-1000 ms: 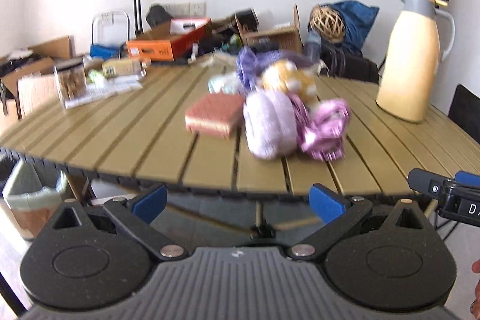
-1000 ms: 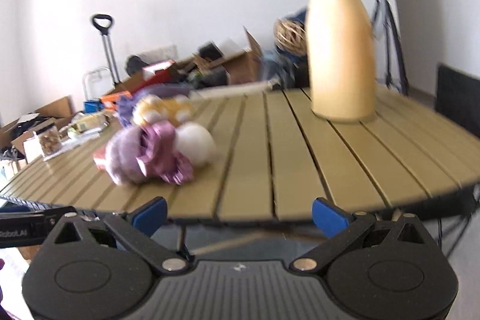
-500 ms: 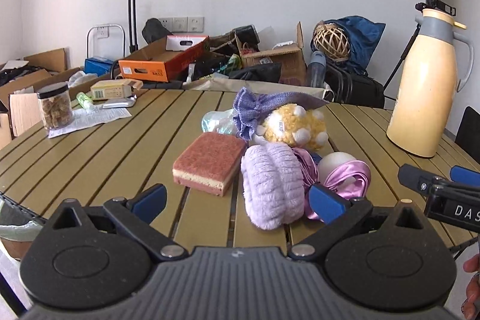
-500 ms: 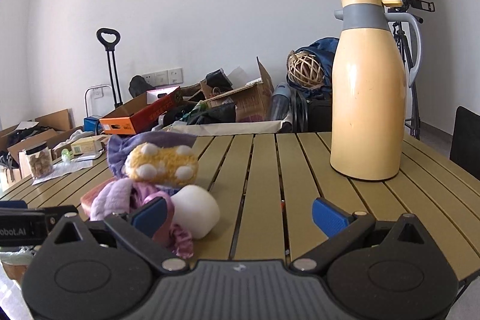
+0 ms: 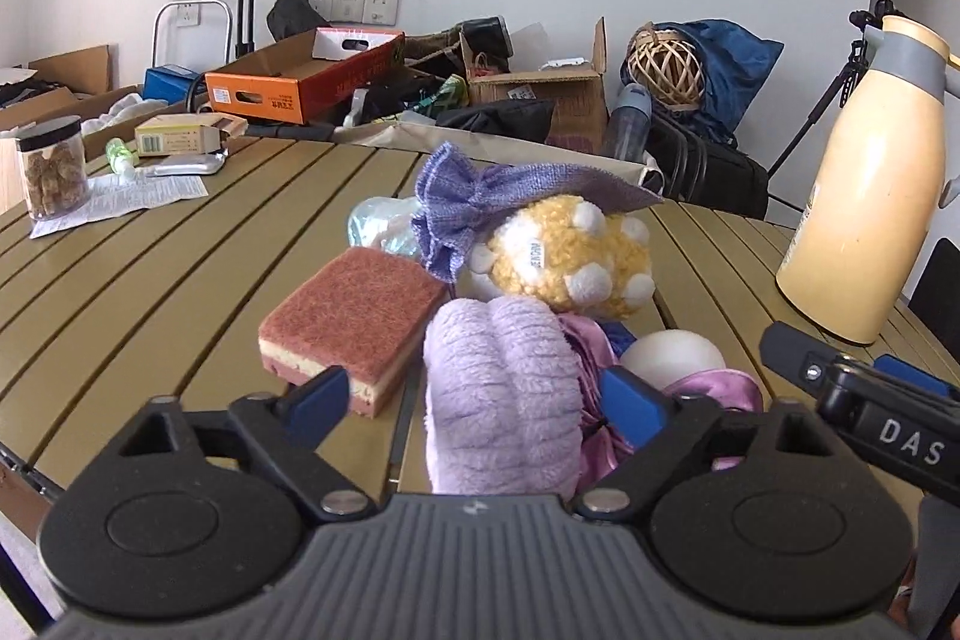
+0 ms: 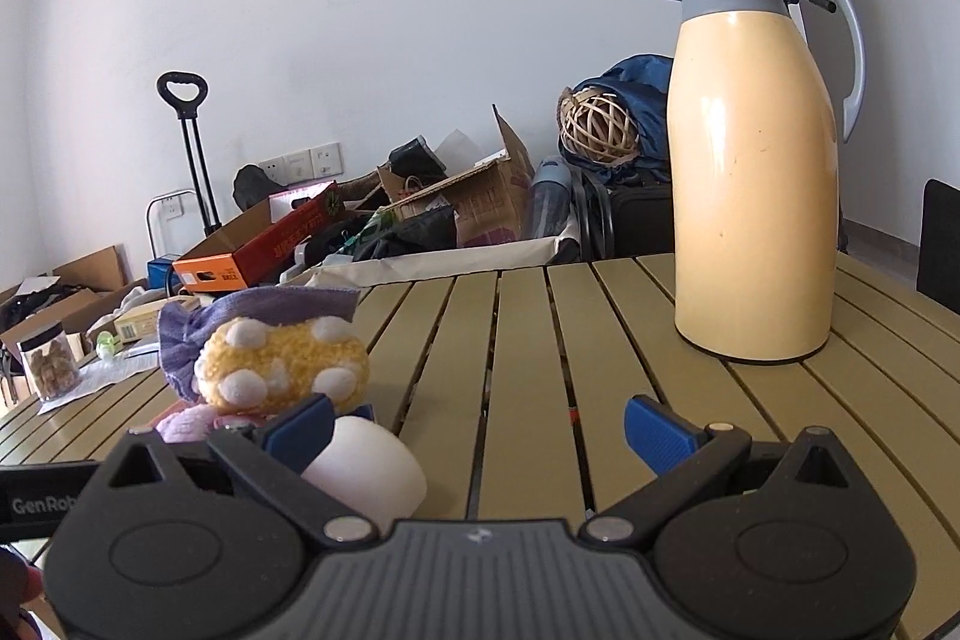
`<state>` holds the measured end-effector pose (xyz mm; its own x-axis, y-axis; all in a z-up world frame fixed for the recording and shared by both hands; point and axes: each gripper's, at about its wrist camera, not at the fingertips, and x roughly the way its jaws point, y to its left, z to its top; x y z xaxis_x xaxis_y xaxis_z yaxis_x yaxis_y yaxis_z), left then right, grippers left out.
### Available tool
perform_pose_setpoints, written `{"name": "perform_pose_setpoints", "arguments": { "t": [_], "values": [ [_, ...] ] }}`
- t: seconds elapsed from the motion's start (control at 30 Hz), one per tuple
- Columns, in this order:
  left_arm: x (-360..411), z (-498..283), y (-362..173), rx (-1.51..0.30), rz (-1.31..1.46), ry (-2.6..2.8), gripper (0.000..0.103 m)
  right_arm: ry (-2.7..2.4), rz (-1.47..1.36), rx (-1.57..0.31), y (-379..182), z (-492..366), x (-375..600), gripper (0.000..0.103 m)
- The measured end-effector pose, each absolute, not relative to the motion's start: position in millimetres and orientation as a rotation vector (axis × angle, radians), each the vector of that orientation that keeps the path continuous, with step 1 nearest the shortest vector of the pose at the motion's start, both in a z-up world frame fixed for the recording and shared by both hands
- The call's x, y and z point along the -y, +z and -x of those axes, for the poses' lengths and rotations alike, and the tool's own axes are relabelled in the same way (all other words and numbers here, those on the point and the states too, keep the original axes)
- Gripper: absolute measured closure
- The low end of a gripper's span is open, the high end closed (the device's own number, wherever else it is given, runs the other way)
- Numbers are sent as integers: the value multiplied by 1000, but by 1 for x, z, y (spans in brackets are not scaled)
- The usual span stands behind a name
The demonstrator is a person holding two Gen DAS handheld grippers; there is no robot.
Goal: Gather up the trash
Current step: 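Grasp the lavender fluffy towel with the left gripper while the right gripper grasps the white foam block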
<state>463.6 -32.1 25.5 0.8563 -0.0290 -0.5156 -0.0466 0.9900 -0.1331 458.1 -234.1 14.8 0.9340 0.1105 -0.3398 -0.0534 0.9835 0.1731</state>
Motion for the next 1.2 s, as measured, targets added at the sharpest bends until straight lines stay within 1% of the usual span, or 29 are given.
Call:
{"name": "perform_pose_setpoints", "arguments": {
  "t": [0.03,0.07,0.13,0.2,0.27,0.3,0.43,0.67,1.1,1.17,1.2],
  "values": [
    [31,-466,24,-554,152,3,24,85,-168,-360,13,-459,233,0],
    [30,-469,22,-566,166,-2,27,87,-179,-364,12,-461,233,0],
    [26,-471,19,-582,196,-11,30,91,-201,-371,10,-463,232,0],
    [23,-470,16,-582,212,-28,35,96,-216,-375,8,-465,230,0],
    [18,-469,15,-583,237,-72,52,106,-228,-382,7,-467,227,0],
    [16,-469,15,-585,251,-93,56,114,-236,-385,7,-468,226,0],
    [10,-467,14,-583,270,-112,64,138,-250,-391,4,-471,219,0],
    [1,-456,24,-538,255,-75,68,142,-252,-440,-2,-481,207,0],
    [-18,-449,29,-513,206,-31,68,126,-252,-490,-11,-498,188,0],
    [-20,-448,29,-514,205,-31,68,129,-261,-497,-12,-501,187,3],
    [-21,-448,29,-514,205,-30,68,131,-264,-498,-13,-502,186,10]
  ]
}}
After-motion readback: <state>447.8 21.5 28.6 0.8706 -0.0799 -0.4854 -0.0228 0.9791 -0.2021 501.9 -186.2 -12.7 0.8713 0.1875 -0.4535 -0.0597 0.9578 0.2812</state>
